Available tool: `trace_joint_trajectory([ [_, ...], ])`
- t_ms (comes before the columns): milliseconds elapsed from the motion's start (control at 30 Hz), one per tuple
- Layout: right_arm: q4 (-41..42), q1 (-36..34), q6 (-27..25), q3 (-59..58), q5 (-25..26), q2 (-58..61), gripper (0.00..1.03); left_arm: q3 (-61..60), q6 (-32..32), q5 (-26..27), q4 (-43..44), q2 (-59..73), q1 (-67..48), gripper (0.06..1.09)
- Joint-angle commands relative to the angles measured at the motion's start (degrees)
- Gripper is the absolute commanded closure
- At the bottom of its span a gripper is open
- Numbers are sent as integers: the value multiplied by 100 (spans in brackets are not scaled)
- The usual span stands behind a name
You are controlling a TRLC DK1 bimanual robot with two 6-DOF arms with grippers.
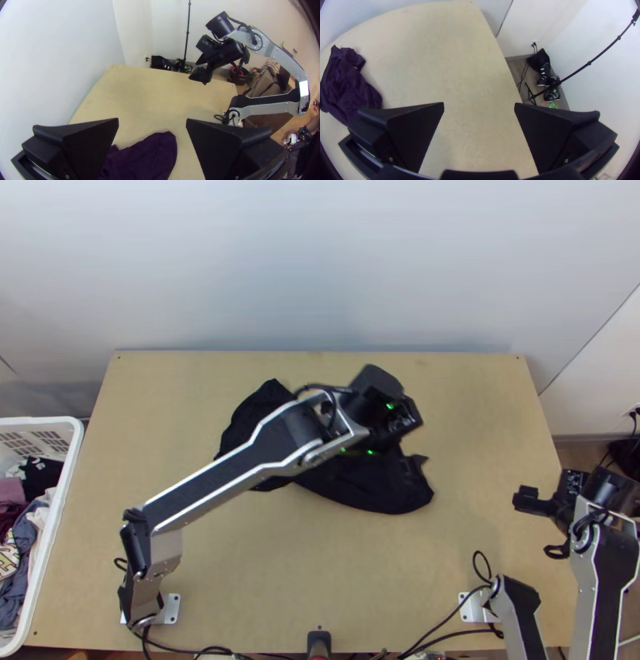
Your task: Fold the t-shirt
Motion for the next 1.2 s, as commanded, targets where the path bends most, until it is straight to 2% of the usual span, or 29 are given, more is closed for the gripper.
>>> trace_joint_trajectory([
  [0,12,1041,172,-60,-23,242,5,-512,-6,-123,-763,-272,908,10],
  [167,-67,2272,225,89,-32,726,5,-1285,354,-167,-1844,-562,1989,10],
  [233,-67,2571,216,230,-102,1016,5,-1927,530,-378,-1791,-817,2253,10],
  [333,-111,2799,216,529,-506,1631,5,-2806,626,-940,-1501,-1125,2649,10],
  [500,-419,3282,225,1144,-911,2563,10,-4106,688,-1213,-1018,-1617,3185,10],
  [700,-673,4047,321,1390,-1174,3116,13,-4739,644,-1248,-877,-2030,3466,10],
  [833,-726,4232,436,1451,-1649,3178,25,-4976,653,-1248,-868,-2258,3642,10],
  [1167,-296,4346,436,1601,-1702,4057,25,-5434,670,-1248,-728,-2733,4029,10],
])
